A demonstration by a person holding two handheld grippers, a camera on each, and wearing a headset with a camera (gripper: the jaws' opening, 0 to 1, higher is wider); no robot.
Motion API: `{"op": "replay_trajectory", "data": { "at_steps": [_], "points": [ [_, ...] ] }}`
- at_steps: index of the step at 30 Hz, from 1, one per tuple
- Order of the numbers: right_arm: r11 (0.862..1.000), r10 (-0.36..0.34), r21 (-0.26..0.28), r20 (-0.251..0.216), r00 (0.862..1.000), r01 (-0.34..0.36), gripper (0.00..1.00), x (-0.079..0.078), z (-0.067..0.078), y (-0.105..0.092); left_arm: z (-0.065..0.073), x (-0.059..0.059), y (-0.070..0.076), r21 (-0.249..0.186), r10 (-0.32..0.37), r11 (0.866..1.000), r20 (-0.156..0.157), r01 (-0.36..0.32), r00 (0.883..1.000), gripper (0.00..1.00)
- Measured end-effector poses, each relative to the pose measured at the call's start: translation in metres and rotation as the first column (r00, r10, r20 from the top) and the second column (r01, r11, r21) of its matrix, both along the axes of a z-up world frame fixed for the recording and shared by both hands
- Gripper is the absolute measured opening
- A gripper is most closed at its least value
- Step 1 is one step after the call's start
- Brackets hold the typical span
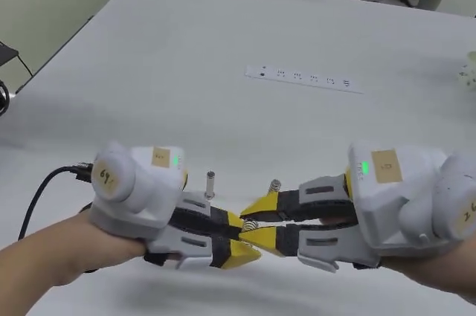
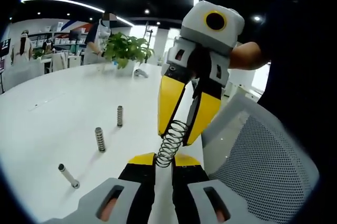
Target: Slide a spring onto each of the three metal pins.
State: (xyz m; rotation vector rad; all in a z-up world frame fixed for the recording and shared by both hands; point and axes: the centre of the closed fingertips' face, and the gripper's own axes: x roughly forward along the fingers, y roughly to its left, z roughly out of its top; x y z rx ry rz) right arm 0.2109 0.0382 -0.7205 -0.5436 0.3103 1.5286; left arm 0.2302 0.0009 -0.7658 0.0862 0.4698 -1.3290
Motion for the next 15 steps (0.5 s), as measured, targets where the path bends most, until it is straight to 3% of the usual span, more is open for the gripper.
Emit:
{"op": "replay_trajectory", "data": {
  "at_steps": [12,15],
  "points": [
    [1.000,0.009,0.006,0.024,1.000,-0.009,0.07,-0.0031,0.0016,0.0053,0.0017,-0.0032,-0.0006,0.022,-0.010,1.000,0.010,0.010,1.000,0.03],
    [1.000,0.012,0.000,0.027,1.000,-0.012,0.07,-0.0041,0.0008,0.0048,0.0004,-0.0050,0.0003,0.026,-0.007,1.000,-0.005,0.007,1.000,0.03]
  ]
}}
